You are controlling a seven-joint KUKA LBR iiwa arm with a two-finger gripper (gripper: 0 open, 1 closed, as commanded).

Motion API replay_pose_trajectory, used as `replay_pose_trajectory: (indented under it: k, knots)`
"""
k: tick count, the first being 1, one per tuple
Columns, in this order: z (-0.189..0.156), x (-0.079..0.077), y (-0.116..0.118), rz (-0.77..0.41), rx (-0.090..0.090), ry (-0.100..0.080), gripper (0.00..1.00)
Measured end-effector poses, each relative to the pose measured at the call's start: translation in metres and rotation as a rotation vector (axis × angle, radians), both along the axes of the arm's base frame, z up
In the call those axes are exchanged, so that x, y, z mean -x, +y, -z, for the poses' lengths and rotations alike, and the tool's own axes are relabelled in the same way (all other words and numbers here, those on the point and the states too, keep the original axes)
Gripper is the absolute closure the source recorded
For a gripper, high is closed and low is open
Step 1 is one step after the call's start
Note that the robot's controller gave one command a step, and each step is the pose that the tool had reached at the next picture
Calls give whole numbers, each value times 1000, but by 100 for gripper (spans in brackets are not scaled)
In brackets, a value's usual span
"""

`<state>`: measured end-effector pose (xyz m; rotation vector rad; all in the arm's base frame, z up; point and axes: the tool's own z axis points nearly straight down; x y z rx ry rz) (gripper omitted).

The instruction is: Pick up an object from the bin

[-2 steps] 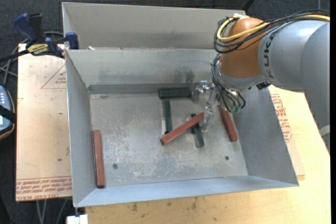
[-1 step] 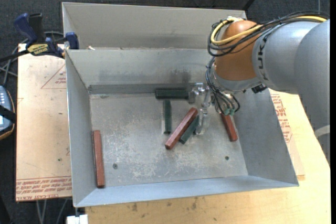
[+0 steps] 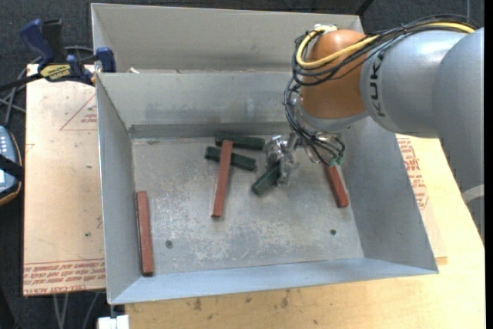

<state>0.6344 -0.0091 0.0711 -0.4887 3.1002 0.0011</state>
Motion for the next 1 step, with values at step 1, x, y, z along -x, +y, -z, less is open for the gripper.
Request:
replay_pose_trajectory:
  k: [1]
  knots:
    - [0, 0, 0, 0, 0, 0, 100]
